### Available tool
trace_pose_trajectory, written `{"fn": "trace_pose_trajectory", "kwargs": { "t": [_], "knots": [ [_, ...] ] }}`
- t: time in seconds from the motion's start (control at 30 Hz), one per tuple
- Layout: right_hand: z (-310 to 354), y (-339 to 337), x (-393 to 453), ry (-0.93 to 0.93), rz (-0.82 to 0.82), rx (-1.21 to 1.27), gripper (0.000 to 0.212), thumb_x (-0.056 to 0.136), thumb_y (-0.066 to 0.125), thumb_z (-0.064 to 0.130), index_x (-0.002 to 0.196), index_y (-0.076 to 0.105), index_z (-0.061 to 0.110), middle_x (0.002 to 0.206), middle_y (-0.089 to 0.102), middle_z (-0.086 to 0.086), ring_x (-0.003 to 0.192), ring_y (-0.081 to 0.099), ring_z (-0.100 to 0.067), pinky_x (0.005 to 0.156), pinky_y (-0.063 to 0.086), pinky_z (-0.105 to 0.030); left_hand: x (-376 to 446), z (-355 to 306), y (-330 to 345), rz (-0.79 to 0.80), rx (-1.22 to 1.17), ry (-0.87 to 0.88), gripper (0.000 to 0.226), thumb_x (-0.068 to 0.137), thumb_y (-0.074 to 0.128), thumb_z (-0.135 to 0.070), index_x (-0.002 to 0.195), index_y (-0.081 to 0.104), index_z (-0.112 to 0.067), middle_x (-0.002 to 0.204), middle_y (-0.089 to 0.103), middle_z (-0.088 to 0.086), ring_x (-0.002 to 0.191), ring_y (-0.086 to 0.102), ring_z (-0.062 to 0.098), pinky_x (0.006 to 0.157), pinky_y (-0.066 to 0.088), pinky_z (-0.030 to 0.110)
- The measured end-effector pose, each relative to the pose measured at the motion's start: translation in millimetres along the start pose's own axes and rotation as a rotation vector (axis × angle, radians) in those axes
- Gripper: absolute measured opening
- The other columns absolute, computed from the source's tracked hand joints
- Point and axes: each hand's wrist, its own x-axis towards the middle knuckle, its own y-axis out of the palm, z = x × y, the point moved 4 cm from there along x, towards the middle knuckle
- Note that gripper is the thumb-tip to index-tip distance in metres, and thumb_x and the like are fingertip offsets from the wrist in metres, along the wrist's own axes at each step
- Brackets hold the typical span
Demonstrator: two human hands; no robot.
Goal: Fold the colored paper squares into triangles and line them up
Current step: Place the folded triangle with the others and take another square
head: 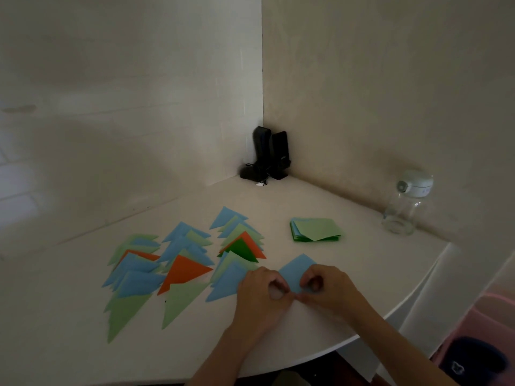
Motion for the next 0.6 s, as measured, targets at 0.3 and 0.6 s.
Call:
{"fn": "trace_pose_trajectory", "kwargs": {
  "t": [0.3,0.6],
  "knots": [
    [1,-7,-2,0.008,0.181,-0.016,0.023,0.069,0.08,0.028,0.076,0.061,0.039,0.08,0.058,0.014,0.077,0.055,0.011,0.067,0.038,-0.005,1,-2,-6,0.031,-0.078,-0.015,0.01,0.066,0.062,-0.033,0.073,0.068,-0.036,0.075,0.063,-0.018,0.082,0.059,0.002,0.078,0.045,0.015],
    [16,8,-17,-0.214,0.058,-0.13,0.04,0.078,0.041,0.045,0.083,0.063,0.013,0.082,0.051,0.012,0.077,0.045,-0.007,0.071,0.031,-0.014,-14,-12,-18,0.004,0.07,0.234,0.041,0.061,0.053,-0.011,0.097,0.064,-0.026,0.097,0.056,-0.008,0.095,0.046,0.01,0.081,0.038,0.025]
  ]
}}
